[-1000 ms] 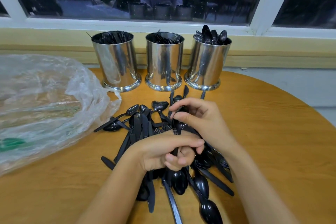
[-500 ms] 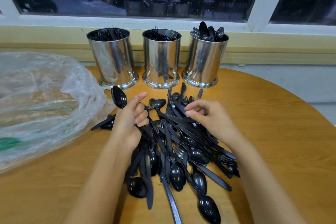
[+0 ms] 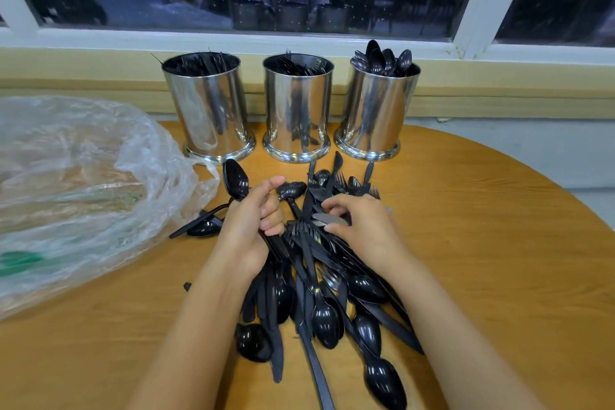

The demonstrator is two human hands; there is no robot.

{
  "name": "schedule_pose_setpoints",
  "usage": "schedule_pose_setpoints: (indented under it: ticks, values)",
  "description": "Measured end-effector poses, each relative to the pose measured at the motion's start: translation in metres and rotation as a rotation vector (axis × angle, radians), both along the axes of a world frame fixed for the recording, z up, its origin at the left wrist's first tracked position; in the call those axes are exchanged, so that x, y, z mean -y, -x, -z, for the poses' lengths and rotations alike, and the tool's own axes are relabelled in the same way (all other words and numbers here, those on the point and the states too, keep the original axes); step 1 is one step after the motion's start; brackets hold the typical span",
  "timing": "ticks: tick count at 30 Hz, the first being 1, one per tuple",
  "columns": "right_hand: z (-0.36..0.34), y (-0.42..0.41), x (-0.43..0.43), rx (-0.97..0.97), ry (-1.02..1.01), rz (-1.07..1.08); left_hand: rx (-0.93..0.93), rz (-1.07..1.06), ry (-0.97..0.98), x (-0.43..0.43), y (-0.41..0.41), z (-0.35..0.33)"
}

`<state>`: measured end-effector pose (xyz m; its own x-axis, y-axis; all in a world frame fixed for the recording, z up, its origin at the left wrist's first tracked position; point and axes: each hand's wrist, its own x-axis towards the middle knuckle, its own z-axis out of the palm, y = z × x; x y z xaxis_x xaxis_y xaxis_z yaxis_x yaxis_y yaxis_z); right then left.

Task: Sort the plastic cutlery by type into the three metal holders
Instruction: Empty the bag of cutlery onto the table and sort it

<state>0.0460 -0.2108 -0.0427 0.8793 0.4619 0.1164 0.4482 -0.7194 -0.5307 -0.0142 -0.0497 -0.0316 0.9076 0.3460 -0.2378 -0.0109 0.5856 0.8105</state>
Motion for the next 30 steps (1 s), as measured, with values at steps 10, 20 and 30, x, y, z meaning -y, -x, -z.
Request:
schedule_pose_setpoints:
  ticks: [10, 20, 30]
  values:
    - [-0.024, -0.028, 0.024, -0.035, -0.88, 0.296, 0.006, 0.012, 0.024, 0.001, 0.0, 0.002]
    - [-0.039, -0.016, 0.027, -0.481, -1.358, -0.003, 0.108, 0.254, -0.242, 0.018, 0.011, -0.013]
    - [-0.019, -0.017, 0.025, -0.107, -0.697, -0.002, 0.019, 0.175, -0.504, 0.021, 0.006, -0.009]
